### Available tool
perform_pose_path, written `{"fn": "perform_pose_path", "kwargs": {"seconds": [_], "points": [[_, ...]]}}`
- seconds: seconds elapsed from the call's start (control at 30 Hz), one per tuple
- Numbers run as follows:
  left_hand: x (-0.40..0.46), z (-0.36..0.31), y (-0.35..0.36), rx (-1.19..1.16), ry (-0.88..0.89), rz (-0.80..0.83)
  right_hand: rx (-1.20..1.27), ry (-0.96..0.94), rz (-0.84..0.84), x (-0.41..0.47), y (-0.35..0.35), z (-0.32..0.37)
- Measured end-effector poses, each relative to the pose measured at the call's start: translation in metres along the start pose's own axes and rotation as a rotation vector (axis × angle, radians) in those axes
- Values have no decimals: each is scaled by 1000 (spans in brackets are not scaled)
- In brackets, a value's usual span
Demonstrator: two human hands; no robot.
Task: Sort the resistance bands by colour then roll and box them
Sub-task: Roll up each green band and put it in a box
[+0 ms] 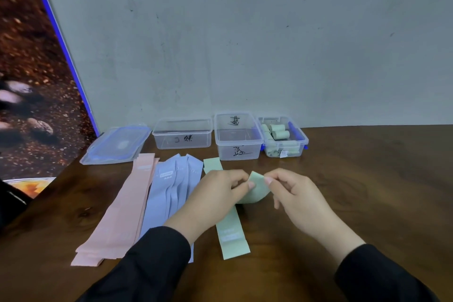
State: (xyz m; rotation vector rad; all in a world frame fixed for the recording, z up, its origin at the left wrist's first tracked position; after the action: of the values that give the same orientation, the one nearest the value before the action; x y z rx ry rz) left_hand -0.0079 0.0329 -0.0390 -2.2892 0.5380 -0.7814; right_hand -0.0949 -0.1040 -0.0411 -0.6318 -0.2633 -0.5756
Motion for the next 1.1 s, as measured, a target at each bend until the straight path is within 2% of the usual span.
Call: {"fn": "perform_pose_path", "kwargs": {"seconds": [0.13, 0.27, 0.4, 0.5, 0.6, 0.73, 0.9, 0.93, 1.0, 1.07, 1.1], "points": [[27, -22, 8, -206, -107, 48, 93, 100, -128, 21, -29, 6], [70, -49, -4, -241, -23, -107, 151, 90, -230, 55, -57, 20], [98, -72, -22, -450, -6, -183, -18, -107, -326, 76, -89, 48], [94, -78, -18, -542, 34, -149, -19, -255, -368, 64, -102, 58], [68, -62, 7, -454, 40, -56, -93, -340, -348, 32, -92, 33], [21, -32, 52, -84, 95, 167, -193, -318, -156, -23, -60, -30], [6, -8, 65, 104, 29, 139, -332, -300, 174, -68, -27, -73], [8, -8, 69, 145, 47, 145, -321, -272, 171, -68, -29, -75], [11, -7, 80, 230, 65, 171, -258, -164, 41, -57, -40, -76], [11, -3, 90, 280, 57, 207, -245, 16, -113, -41, -53, -87], [10, -1, 95, 294, 58, 220, -285, 96, -132, -35, -54, -92]]}}
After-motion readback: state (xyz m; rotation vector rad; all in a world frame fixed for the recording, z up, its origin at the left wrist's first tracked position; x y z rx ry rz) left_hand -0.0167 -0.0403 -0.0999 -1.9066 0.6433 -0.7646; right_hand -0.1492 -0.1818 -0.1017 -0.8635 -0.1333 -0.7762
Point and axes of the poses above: each hand's wrist, its own x-axis towards the middle knuckle, its own y-axis out of the palm, z = x × y, the point moved 8 cm from there along x, towards the middle knuckle, and after that the axes turned 14 degrees about -z, right-handed, at the moved point
